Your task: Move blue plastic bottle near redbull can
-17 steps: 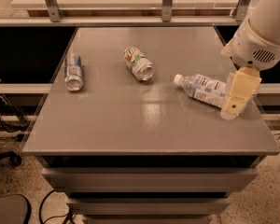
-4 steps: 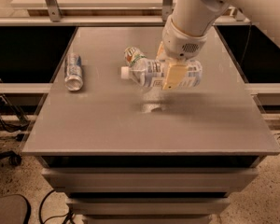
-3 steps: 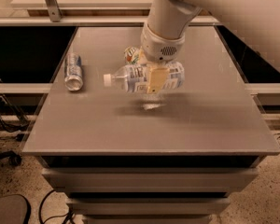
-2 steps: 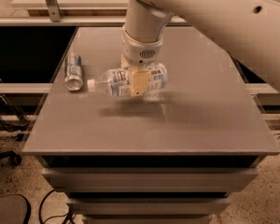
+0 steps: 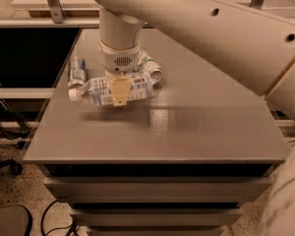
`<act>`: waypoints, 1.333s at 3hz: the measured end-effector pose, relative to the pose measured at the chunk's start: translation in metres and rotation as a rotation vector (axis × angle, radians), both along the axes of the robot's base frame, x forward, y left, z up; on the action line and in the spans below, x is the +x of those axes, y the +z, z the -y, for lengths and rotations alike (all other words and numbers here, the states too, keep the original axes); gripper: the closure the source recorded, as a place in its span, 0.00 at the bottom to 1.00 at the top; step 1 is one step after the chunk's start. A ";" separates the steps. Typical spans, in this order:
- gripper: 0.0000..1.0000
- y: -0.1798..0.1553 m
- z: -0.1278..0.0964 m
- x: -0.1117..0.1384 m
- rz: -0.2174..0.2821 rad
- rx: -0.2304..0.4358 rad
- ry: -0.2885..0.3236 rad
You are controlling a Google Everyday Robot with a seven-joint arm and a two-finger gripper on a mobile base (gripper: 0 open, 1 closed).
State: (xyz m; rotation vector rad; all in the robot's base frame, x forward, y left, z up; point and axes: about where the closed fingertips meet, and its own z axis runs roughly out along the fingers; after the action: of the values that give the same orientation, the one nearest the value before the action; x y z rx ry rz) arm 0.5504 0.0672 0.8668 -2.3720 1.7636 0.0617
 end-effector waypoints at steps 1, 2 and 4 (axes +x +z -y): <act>1.00 -0.004 -0.023 -0.002 -0.028 0.001 -0.016; 1.00 -0.006 -0.043 -0.004 -0.044 0.005 -0.007; 1.00 -0.013 -0.069 -0.004 -0.073 0.014 0.010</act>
Offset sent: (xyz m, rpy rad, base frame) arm -0.0078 0.0660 -0.0076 0.0017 0.0741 0.0044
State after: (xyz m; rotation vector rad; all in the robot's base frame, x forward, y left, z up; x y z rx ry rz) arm 0.5461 0.1366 0.8540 -2.3981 1.7774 0.1636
